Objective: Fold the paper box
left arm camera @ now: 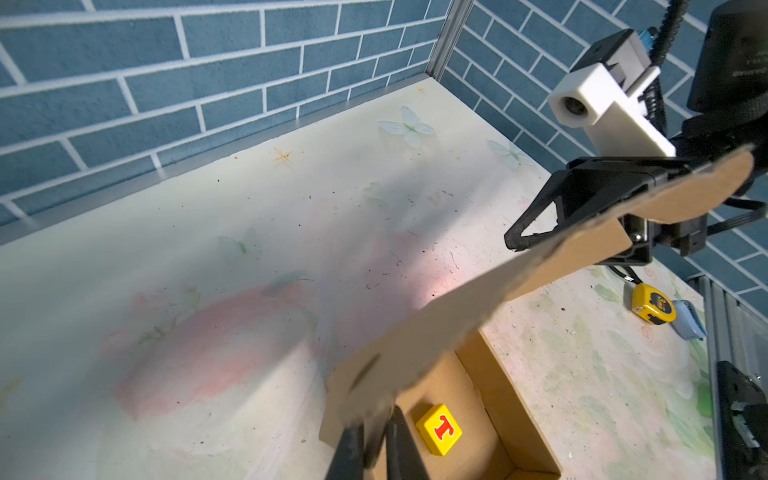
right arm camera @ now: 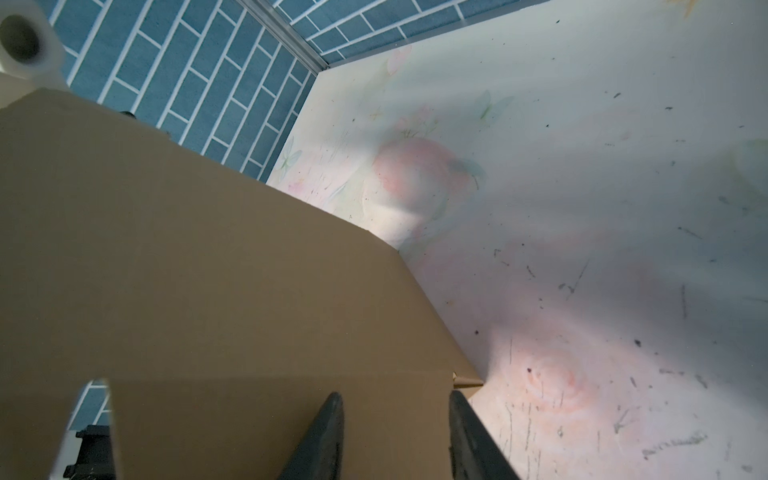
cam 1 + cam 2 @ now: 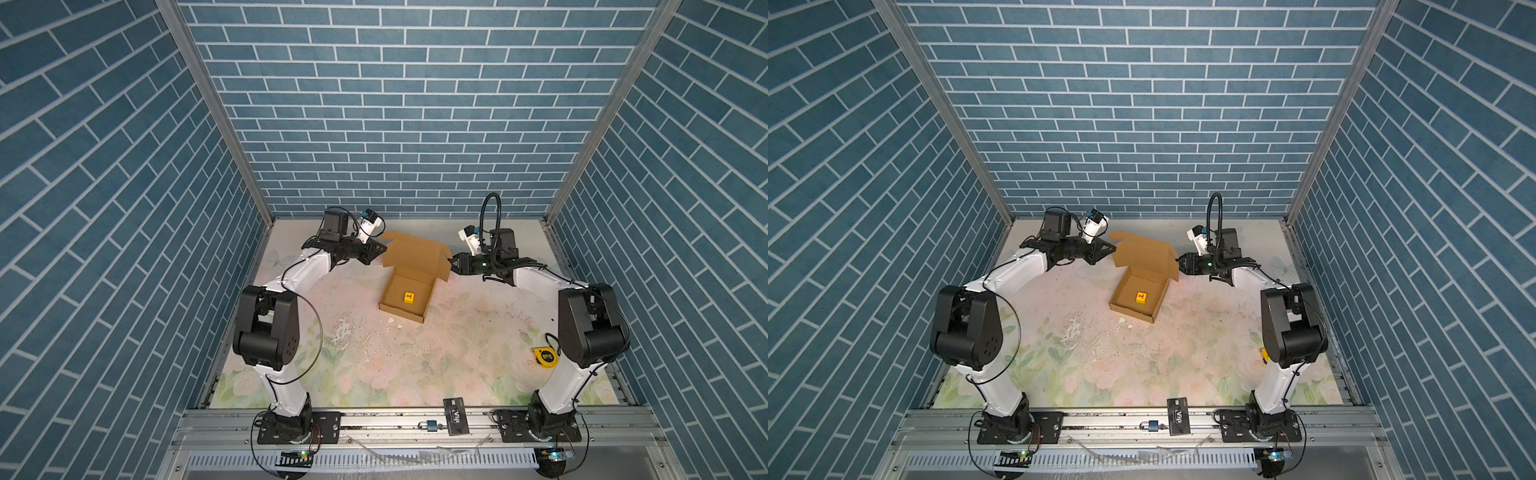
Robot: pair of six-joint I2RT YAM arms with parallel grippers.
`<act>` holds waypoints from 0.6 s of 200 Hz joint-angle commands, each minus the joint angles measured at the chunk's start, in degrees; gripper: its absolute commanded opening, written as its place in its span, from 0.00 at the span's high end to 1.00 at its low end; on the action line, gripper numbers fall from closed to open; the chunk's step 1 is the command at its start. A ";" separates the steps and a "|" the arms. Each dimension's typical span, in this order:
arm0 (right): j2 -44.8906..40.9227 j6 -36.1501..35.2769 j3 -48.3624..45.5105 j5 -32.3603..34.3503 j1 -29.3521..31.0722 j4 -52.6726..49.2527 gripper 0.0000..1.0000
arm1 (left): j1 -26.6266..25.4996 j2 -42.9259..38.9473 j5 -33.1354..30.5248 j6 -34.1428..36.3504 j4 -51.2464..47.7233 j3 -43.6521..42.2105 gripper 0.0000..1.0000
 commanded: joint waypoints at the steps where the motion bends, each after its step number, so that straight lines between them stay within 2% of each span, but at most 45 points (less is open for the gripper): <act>1: -2.74 1.54 -0.42 1.05 1.30 1.01 0.58 | -1.10 -1.99 0.70 -2.78 1.91 -1.11 0.88; 40: -4.52 0.76 -2.14 1.76 3.46 0.47 0.58 | -2.69 -3.30 -0.18 -6.53 5.84 -4.27 0.92; 120: -13.02 -4.56 -11.67 4.69 3.53 -1.24 0.55 | -2.98 -4.82 -3.15 -4.25 1.94 -3.60 0.94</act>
